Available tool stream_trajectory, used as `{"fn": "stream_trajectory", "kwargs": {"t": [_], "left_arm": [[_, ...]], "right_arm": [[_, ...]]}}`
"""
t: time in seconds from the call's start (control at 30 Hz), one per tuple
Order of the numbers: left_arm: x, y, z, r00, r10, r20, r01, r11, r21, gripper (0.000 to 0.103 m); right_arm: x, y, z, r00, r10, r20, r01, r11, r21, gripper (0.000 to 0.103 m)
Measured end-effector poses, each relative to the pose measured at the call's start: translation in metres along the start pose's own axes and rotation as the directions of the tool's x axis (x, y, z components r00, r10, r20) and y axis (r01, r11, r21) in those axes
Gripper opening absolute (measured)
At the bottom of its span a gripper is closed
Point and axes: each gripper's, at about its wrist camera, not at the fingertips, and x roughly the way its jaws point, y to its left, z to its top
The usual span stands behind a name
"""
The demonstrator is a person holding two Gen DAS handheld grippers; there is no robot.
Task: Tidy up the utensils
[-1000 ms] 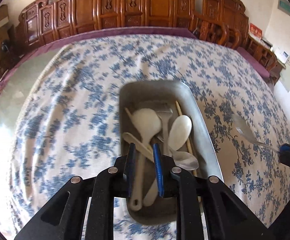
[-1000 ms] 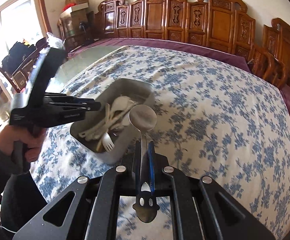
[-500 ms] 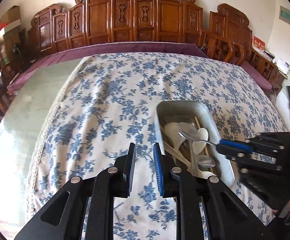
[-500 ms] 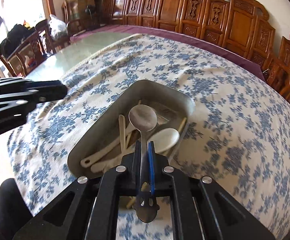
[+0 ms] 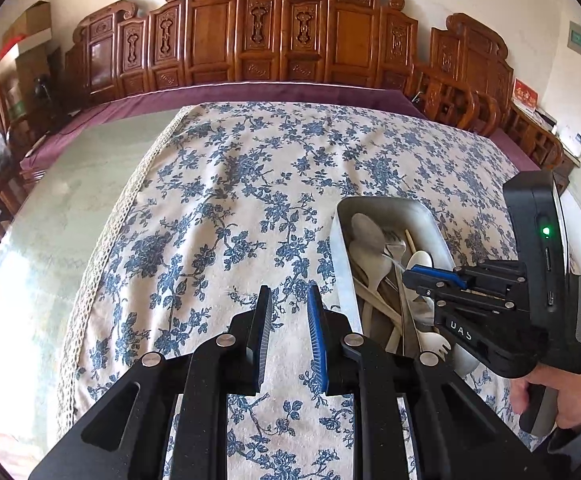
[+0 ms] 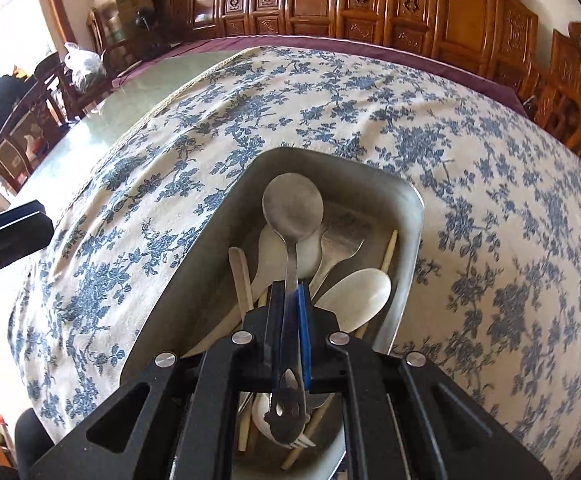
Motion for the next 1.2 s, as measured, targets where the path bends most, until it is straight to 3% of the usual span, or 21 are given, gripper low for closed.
{"fn": "stream_trajectory", "kwargs": {"t": [0.33, 0.6, 0.8, 0.87, 0.97, 1.2], "left_arm": [[-0.024, -0.013, -0.008, 1.000, -0.002, 0.022, 0.002, 1.000, -0.006, 0.018], [-0.049, -0.041, -0.021, 0.999, -0.008, 0.043, 0.008, 1.000, 0.013, 0.039], [-0.071, -0.066, -0.030, 0.996, -0.024, 0.082, 0.022, 0.999, 0.023, 0.077], [-0.075, -0.072, -0.032, 0.995, -0.030, 0.092, 0.028, 0.999, 0.021, 0.087], [-0.083, -0.086, -0.034, 0.994, -0.030, 0.107, 0.028, 0.999, 0.020, 0.091], [-0.105, -0.118, -0.036, 0.988, -0.041, 0.148, 0.032, 0.998, 0.061, 0.095]], "right_arm": [[-0.057, -0.003, -0.022, 0.997, 0.054, 0.060, -0.054, 0.999, -0.007, 0.010], [-0.116, -0.021, -0.059, 0.991, 0.050, 0.122, -0.053, 0.998, 0.025, 0.010], [-0.157, -0.043, -0.088, 0.984, 0.020, 0.178, -0.033, 0.997, 0.068, 0.033], [-0.168, -0.049, -0.097, 0.982, 0.004, 0.187, -0.020, 0.996, 0.088, 0.053], [-0.185, -0.059, -0.111, 0.978, -0.044, 0.205, 0.022, 0.994, 0.111, 0.071], [-0.231, -0.082, -0.134, 0.960, -0.094, 0.264, 0.050, 0.985, 0.166, 0.089]]}}
